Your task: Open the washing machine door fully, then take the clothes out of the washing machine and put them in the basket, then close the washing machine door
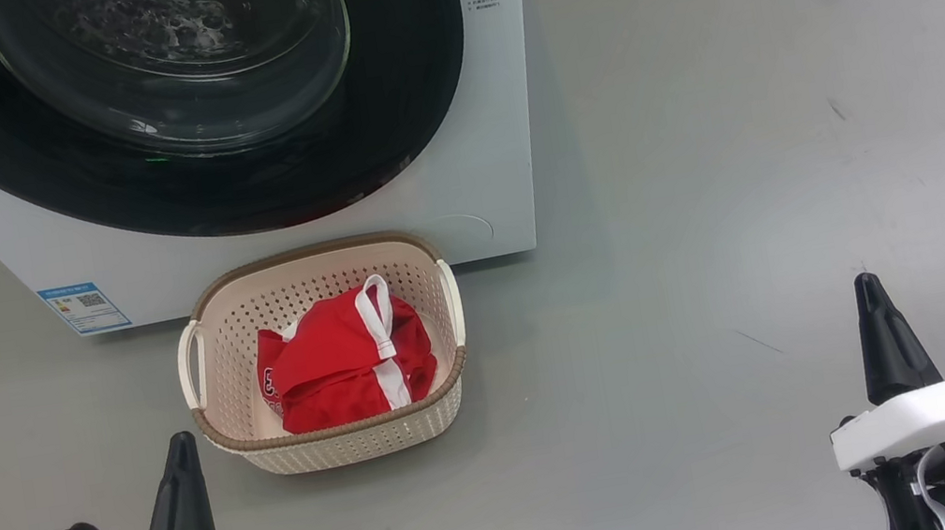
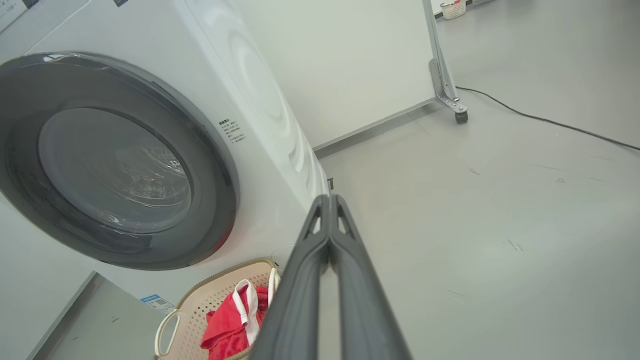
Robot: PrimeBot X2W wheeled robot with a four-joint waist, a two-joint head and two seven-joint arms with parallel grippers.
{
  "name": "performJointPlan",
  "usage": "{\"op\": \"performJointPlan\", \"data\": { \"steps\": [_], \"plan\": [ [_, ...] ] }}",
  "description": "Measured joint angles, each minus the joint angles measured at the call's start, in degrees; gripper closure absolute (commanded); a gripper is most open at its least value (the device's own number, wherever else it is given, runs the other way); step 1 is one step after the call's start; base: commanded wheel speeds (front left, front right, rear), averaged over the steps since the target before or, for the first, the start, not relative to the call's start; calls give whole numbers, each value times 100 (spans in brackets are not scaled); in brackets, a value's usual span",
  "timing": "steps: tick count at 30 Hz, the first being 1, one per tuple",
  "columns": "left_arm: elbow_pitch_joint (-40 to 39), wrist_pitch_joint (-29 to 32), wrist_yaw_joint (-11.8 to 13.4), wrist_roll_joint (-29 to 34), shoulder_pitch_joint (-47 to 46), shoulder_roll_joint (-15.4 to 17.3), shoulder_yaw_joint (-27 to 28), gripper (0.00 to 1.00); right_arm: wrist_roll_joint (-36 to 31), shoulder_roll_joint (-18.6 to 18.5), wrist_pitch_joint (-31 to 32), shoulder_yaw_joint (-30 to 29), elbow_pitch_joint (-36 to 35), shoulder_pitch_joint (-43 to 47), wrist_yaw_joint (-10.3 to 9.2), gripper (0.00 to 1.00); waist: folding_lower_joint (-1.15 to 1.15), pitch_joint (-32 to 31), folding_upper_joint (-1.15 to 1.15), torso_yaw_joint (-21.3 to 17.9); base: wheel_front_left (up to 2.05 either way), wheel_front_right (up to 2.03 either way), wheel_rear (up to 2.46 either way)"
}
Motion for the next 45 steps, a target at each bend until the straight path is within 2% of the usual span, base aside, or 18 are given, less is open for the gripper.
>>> {"op": "performJointPlan", "data": {
  "steps": [45],
  "plan": [
    [74, 853, 0, -3249, -13, 10, 447, 100, 3663, -197, 804, -412, 389, -140, 155, 100, 0, -251, 0, 22, 0, 0, 0]
  ]
}}
